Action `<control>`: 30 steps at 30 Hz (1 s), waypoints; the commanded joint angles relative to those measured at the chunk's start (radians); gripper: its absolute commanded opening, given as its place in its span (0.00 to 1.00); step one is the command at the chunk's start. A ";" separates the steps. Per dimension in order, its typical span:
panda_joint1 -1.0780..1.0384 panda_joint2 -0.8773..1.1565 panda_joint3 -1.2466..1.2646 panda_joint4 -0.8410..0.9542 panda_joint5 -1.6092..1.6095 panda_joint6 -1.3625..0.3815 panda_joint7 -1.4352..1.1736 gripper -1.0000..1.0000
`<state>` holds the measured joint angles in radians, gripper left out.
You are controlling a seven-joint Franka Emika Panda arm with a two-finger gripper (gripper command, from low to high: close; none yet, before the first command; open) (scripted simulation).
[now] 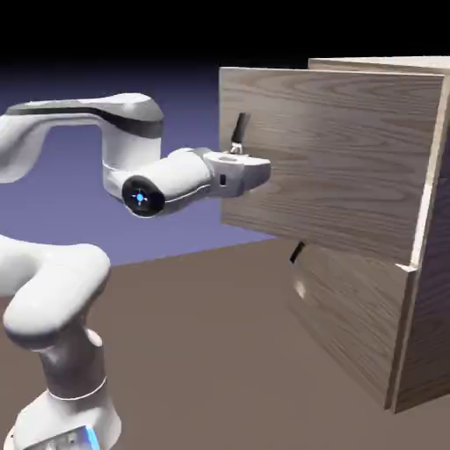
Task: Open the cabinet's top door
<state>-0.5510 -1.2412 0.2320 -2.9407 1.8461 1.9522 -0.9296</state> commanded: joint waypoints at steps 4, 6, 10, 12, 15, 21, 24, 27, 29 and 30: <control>-0.021 0.031 -0.145 0.001 -0.150 -0.124 -0.021 0.00; -0.032 0.059 -0.218 0.011 -0.227 -0.187 -0.035 0.00; -0.046 0.142 -0.363 0.054 -0.381 -0.320 -0.075 0.00; -0.045 0.198 -0.435 0.089 -0.458 -0.389 -0.099 0.00; -0.031 0.299 -0.544 0.160 -0.571 -0.500 -0.141 0.00; 0.040 0.517 -0.730 0.339 -0.745 -0.714 -0.227 0.00; 0.087 0.626 -0.810 0.439 -0.806 -0.820 -0.272 0.00; 0.136 0.734 -0.884 0.542 -0.853 -0.926 -0.319 0.00; 0.166 0.807 -0.929 0.611 -0.877 -0.996 -0.354 0.00; 0.180 0.843 -0.950 0.645 -0.887 -1.031 -0.371 0.00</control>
<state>-0.3708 -0.3984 -0.7180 -2.2956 0.9585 0.9201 -1.3015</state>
